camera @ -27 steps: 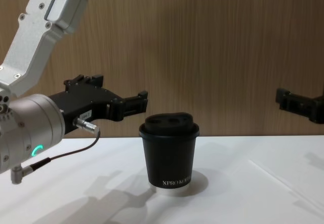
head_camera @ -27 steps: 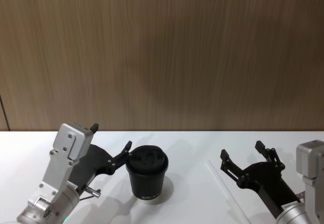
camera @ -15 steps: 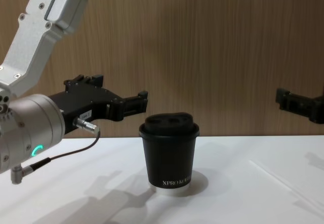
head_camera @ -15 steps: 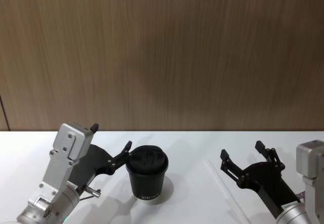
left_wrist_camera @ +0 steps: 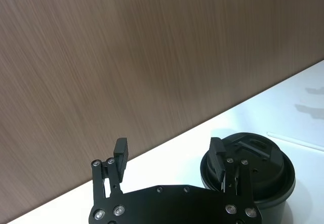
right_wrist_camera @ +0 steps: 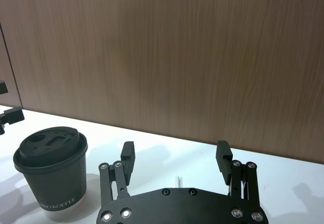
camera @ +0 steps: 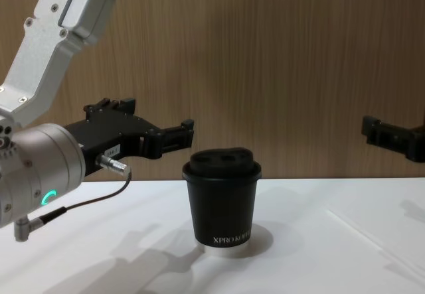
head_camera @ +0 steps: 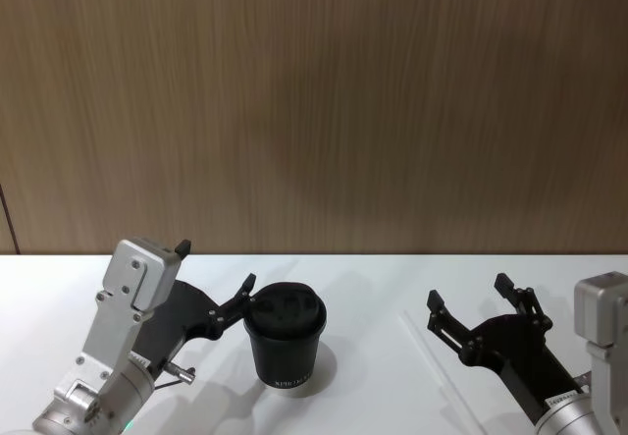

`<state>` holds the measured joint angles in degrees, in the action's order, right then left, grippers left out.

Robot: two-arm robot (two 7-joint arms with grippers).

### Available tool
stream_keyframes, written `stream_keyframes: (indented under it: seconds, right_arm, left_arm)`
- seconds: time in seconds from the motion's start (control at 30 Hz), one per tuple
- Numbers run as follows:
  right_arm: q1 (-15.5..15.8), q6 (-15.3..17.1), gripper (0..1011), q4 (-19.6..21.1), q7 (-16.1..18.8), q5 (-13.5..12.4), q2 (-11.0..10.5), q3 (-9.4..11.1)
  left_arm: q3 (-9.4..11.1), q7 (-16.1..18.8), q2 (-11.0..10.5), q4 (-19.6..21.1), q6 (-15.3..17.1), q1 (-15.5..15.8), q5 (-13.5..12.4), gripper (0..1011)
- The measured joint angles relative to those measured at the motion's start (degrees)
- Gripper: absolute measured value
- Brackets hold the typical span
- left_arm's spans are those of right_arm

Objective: Pick up the straw with one hand, pass it to the other hand, and insert it into the cup.

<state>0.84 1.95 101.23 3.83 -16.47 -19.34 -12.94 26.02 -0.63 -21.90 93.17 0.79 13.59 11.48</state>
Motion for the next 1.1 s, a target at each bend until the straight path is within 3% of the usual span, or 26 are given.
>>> stream_keyframes:
  seconds: [0.27,0.47,1.1]
  right_arm:
    - [0.00,0.17,1001,0.01,0.12,0.00,-0.03,0.06]
    - [-0.01,2.04,1001,0.61,0.98,-0.31,-0.60,0.34]
    - [0.21,17.35,1001,4.74,5.46,-5.18,-4.77,2.75]
  left_arm:
    - [0.00,0.00,0.00,0.00,0.00,0.00,0.00,1003]
    - [0.00,0.00,0.00,0.00,0.00,0.00,0.00,1003]
    - [0.00,0.00,0.00,0.00,0.00,0.00,0.00,1003]
